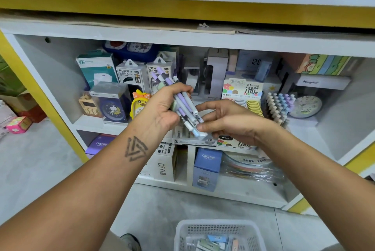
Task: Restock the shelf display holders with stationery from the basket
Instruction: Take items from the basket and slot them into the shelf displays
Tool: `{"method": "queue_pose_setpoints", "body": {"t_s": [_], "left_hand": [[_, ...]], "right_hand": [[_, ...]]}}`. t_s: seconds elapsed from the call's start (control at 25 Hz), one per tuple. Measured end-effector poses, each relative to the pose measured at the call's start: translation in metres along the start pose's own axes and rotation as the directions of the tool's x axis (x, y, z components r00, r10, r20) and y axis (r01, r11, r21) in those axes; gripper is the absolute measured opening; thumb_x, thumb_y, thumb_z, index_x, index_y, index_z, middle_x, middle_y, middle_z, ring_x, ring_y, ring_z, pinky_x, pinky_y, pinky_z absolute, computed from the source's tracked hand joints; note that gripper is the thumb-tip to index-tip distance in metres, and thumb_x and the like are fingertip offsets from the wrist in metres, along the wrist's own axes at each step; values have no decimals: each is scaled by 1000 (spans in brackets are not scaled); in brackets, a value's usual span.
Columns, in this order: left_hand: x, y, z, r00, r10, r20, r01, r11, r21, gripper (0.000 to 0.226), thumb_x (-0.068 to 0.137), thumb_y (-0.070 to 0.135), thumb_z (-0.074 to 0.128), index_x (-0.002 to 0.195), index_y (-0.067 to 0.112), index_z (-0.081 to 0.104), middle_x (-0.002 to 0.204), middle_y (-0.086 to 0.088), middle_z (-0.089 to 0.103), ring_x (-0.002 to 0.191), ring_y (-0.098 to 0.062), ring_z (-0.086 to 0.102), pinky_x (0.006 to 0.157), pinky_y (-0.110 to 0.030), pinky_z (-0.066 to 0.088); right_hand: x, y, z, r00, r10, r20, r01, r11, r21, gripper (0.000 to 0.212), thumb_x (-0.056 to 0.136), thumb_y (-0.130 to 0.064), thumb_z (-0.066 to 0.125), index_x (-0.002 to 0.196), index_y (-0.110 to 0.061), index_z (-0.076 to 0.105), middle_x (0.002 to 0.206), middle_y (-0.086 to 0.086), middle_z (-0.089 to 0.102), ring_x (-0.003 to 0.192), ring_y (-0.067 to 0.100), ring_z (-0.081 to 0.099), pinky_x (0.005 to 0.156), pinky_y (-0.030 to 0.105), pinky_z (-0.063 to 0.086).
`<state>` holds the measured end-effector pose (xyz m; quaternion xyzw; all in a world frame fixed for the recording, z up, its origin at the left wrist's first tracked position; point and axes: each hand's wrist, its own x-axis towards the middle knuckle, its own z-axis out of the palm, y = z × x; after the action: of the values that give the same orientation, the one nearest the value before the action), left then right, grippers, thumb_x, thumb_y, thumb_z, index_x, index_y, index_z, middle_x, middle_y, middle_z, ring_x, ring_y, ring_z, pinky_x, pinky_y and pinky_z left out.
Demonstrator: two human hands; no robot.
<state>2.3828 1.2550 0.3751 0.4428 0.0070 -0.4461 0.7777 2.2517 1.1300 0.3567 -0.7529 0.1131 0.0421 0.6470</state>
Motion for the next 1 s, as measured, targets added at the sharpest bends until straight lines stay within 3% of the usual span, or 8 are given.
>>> {"method": "queue_pose_setpoints", "body": {"t_s": [0.2, 0.36, 0.52, 0.64, 0.76, 0.84, 0.92, 1.0], "left_hand": [[8, -2, 7, 999, 49, 4, -48, 998, -46, 15, 80, -6, 66, 67, 0, 65, 67, -10, 63, 50, -17, 60, 51, -27, 53], [9, -6, 10, 999, 26, 24, -26, 1000, -17, 7, 80, -7, 65, 76, -1, 65, 74, -12, 68, 56, -15, 62, 57, -27, 54], [6, -18, 21, 999, -28, 34, 27, 999, 30, 10, 86, -6, 61, 93, 0, 60, 70, -15, 68, 57, -17, 64, 55, -26, 57], [3, -28, 31, 998, -62, 19, 58, 983, 176, 6, 85, -8, 61, 83, -2, 62, 66, -15, 67, 51, -17, 64, 54, -25, 58], [-1, -39, 40, 996, -83, 37, 64, 931, 359, 11, 85, -7, 63, 77, 1, 63, 65, -13, 67, 48, -15, 64, 52, -25, 58], [-1, -47, 45, 994, -100, 42, 76, 920, 386, 10, 85, -8, 63, 79, 1, 63, 65, -14, 68, 49, -16, 65, 48, -23, 56], [-1, -55, 50, 992, -117, 38, 93, 917, 388, 9, 84, -9, 64, 87, 0, 63, 78, -18, 68, 55, -17, 64, 49, -23, 56], [-1, -62, 55, 992, -120, 40, 95, 916, 391, 12, 83, -9, 66, 91, -1, 63, 78, -17, 66, 54, -17, 64, 48, -24, 55]], "right_hand": [[-20, 7, -17, 999, 32, -30, -34, 998, -49, 55, 83, 9, 73, 131, -13, 59, 100, 28, 72, 85, 29, 68, 69, 30, 57], [-36, 8, -33, 997, 1, -73, -4, 999, -40, 65, 82, 9, 73, 136, -21, 57, 95, 21, 68, 83, 27, 68, 71, 32, 58], [-41, 8, -40, 976, -48, -213, 20, 991, -135, 44, 85, 13, 60, 121, -13, 64, 91, 14, 67, 77, 19, 62, 65, 31, 48], [-48, 6, -48, 941, -91, -325, 43, 987, -153, 29, 91, 6, 56, 105, -14, 73, 77, 3, 69, 67, 10, 60, 57, 25, 46], [-59, 7, -60, 894, -155, -421, 97, 983, -156, 19, 92, 2, 65, 103, -12, 73, 74, 3, 71, 60, 9, 65, 51, 18, 48], [-67, 10, -67, 855, -205, -477, 128, 973, -189, 15, 85, 1, 74, 93, -12, 76, 75, 3, 74, 63, 8, 68, 56, 15, 50], [-73, 12, -73, 843, -231, -486, 151, 969, -197, 20, 80, 4, 79, 87, -15, 79, 86, 4, 78, 80, 13, 74, 70, 18, 55], [-79, 12, -76, 848, -256, -465, 184, 963, -195, 26, 77, 8, 78, 88, -15, 80, 98, 3, 78, 93, 19, 74, 83, 24, 57]]}}
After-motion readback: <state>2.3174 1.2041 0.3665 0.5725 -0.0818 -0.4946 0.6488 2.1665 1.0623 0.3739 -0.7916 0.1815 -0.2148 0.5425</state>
